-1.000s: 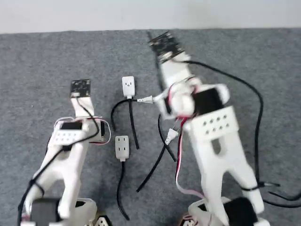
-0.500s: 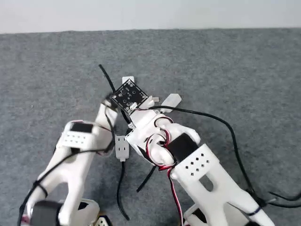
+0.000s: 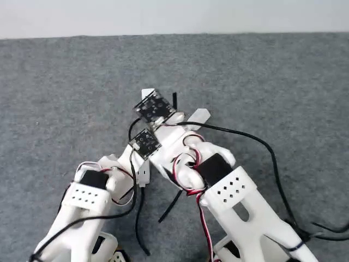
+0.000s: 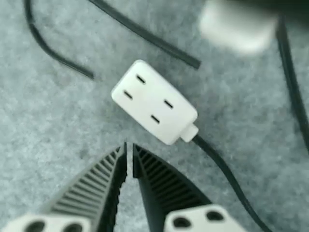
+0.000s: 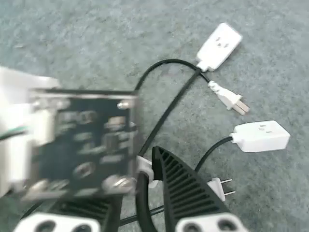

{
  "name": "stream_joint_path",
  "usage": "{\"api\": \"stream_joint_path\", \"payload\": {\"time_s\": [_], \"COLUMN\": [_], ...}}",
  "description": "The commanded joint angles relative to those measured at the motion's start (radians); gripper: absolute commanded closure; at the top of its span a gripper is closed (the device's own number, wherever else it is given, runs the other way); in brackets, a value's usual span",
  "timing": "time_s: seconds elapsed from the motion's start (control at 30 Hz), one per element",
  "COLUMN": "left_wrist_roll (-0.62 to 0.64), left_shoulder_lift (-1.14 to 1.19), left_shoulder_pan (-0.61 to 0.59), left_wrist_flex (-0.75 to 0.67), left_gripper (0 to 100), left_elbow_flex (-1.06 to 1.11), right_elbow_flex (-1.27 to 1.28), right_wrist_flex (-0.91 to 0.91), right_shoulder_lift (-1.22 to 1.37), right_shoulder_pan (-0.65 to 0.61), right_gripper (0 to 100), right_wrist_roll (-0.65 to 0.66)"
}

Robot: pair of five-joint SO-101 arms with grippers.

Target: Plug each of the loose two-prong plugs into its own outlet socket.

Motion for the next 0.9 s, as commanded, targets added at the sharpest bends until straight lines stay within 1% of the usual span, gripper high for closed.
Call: {"api": "stream_joint_path", "payload": {"time_s": [0.0, 0.07, 0.13, 0.23, 0.3, 0.37, 0.6, 0.87], "left_wrist_roll": [0.112, 0.207, 0.299, 0.417, 0.451, 0.459, 0.457, 0.456], "left_shoulder_lift": [-0.055, -0.06, -0.055, -0.058, -0.057, -0.055, -0.055, -0.055], "left_shoulder_pan": [-0.057, -0.163, -0.247, -0.342, -0.379, -0.39, -0.388, -0.39], "left_wrist_flex": [-0.089, -0.164, -0.227, -0.282, -0.305, -0.307, -0.307, -0.308], "left_gripper": [99, 99, 99, 99, 99, 99, 99, 98], "left_elbow_flex": [0.005, 0.001, -0.007, -0.01, -0.012, -0.016, -0.018, -0.019], "right_elbow_flex": [0.02, 0.061, 0.103, 0.157, 0.164, 0.149, 0.009, -0.014], "right_wrist_flex": [-0.091, -0.147, -0.213, -0.334, -0.392, -0.433, -0.44, -0.44], "right_shoulder_lift": [-0.035, -0.035, -0.035, -0.024, 0.027, 0.104, 0.338, 0.381], "right_shoulder_pan": [0.047, 0.058, 0.058, 0.044, 0.027, 0.007, -0.004, -0.028], "right_gripper": [99.1, 99.1, 99.1, 99.1, 99.1, 99.1, 99.1, 99.1], "right_wrist_roll": [-0.127, -0.215, -0.275, -0.307, -0.305, -0.305, -0.304, -0.305]}}
